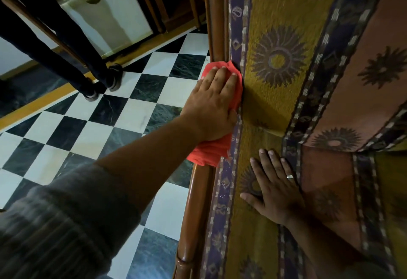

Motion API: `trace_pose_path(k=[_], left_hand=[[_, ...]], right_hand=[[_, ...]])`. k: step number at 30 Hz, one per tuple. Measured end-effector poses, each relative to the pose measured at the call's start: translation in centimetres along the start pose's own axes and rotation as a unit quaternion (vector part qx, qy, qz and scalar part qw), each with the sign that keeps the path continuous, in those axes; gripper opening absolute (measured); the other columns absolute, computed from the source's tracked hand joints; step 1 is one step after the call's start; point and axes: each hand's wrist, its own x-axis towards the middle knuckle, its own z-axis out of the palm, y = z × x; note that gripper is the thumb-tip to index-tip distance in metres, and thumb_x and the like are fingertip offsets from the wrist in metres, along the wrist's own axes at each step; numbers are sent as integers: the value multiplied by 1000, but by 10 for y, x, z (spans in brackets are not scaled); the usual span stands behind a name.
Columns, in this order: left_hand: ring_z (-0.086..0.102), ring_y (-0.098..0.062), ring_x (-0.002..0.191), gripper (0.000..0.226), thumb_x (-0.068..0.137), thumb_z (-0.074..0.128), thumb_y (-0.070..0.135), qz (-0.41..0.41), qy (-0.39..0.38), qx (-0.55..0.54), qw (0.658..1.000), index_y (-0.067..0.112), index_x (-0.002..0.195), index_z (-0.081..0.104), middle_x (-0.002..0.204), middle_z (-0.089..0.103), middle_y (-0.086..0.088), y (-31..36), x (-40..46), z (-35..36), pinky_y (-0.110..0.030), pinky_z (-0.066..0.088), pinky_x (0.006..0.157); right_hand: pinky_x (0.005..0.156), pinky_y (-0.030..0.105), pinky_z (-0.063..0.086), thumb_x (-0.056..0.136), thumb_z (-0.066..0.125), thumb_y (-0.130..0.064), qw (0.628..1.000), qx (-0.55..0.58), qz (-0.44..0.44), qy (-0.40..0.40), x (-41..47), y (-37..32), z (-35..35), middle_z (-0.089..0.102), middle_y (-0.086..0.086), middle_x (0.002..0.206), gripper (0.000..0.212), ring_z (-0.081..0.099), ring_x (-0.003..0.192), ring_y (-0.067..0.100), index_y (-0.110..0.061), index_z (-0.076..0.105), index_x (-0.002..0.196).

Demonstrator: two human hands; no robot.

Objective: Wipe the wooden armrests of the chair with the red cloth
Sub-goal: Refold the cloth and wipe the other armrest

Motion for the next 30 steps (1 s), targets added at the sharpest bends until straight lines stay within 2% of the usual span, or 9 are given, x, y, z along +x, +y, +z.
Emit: trace_pose_path(k=[3,6,9,15,18,20,24,30], left_hand=[[-1,-36,153,93,86,45,54,-25,2,-12,1000,8,157,6,165,5,-20,1,9,-2,-48,6,125],[-1,-35,153,106,81,53,59,-96,10,-58,994,6,156,0,165,2,-19,5,19,-3,-44,7,123],[1,-34,153,107,80,54,61,-137,16,-76,987,7,156,1,165,4,-18,10,26,-4,-42,7,122],[4,-34,153,96,83,49,58,-96,57,-62,992,7,155,12,165,13,-16,17,-15,8,-45,11,124],[7,-35,152,99,78,45,63,-48,38,-35,997,8,154,16,164,16,-17,15,-23,7,-48,14,123],[3,-33,153,100,78,43,63,-36,25,-33,999,8,156,12,166,9,-16,10,-10,4,-50,12,124],[-9,-28,153,105,78,41,64,-48,14,-43,998,7,157,1,167,-5,-15,1,16,1,-47,6,125],[1,-33,153,109,73,51,65,-88,28,-71,993,8,155,9,165,8,-17,7,14,-1,-44,11,124]], right_hand=[[120,55,20,85,30,-84,1000,2,-2,6,1,0,0,11,12,167,99,8,155,30,-15,24,156],[121,54,19,86,29,-84,1000,-2,-3,7,4,1,-3,10,12,167,98,6,155,30,-16,23,156],[121,54,19,86,27,-84,1000,0,5,0,7,1,-4,10,12,167,98,5,155,29,-16,23,156],[120,55,22,86,31,-83,1000,0,-6,10,-1,0,-2,12,13,167,98,6,155,30,-15,25,156],[120,55,22,86,33,-83,1000,1,-4,9,-3,0,-2,12,12,167,98,7,155,30,-15,25,156],[120,55,22,85,33,-83,1000,2,-5,7,-1,0,-1,11,12,167,98,7,155,30,-15,25,156],[120,56,21,85,31,-83,1000,-5,0,8,0,1,2,10,12,167,99,6,155,30,-15,23,156],[120,55,20,85,31,-84,1000,-16,-2,5,0,1,2,10,12,168,99,6,155,30,-15,23,157]])
